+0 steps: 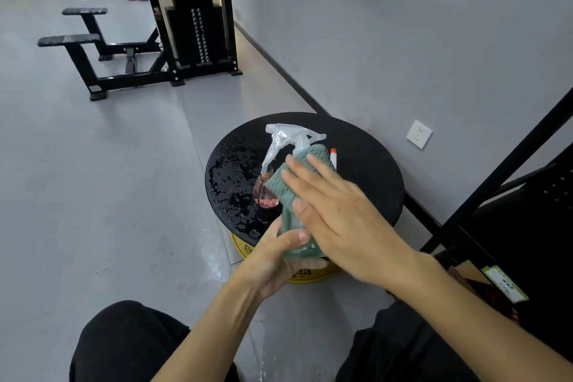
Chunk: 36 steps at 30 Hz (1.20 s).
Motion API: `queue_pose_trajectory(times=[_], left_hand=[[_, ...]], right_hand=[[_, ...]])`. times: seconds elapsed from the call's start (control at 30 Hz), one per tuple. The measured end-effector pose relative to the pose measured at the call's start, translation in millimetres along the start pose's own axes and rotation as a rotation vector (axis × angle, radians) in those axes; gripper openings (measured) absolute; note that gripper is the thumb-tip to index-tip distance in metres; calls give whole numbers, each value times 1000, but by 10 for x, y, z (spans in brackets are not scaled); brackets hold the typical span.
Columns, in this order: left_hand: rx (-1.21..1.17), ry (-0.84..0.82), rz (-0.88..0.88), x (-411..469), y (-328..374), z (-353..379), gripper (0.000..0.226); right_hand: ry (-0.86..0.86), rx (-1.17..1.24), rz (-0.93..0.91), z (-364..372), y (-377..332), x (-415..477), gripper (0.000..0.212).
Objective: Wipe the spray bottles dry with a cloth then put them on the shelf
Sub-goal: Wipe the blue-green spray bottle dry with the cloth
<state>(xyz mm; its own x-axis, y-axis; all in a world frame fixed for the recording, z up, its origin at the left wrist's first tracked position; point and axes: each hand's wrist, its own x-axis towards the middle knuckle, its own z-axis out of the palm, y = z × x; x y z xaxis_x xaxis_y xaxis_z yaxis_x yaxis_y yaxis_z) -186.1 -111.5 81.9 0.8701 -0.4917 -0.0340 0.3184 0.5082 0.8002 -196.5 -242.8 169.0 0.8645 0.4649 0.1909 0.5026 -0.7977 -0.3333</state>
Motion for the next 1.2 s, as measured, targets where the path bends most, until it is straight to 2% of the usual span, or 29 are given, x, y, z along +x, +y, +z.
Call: queue_pose_trajectory(times=[0.23,0.33,0.43,0.57,0.77,0.87,1.03,1.1,1.2], left_hand=[[69,-15,0,-1,56,19,91],[79,5,39,11,66,-23,86],[41,30,49,-1,82,-33,82],[21,-40,44,-17,102,9,81],[15,-39,22,-13,114,66,70],[-17,-16,40,-17,114,73,63],[-69,85,4,9,88,95,95],[-40,62,14,24,66,99,88],[25,-19,26,27,47,110,67]], right_hand=[[67,301,58,-8,125,146,49],[79,277,19,42,5,-14,50],[106,150,-8,129,-77,-126,50],[177,82,44,52,6,-5,56],[174,258,49,65,52,109,53],[152,218,16,157,-65,-69,52],[155,-13,-2,251,-143,-167,55],[178,38,24,168,-76,-43,54],[188,197,89,58,65,149,54]])
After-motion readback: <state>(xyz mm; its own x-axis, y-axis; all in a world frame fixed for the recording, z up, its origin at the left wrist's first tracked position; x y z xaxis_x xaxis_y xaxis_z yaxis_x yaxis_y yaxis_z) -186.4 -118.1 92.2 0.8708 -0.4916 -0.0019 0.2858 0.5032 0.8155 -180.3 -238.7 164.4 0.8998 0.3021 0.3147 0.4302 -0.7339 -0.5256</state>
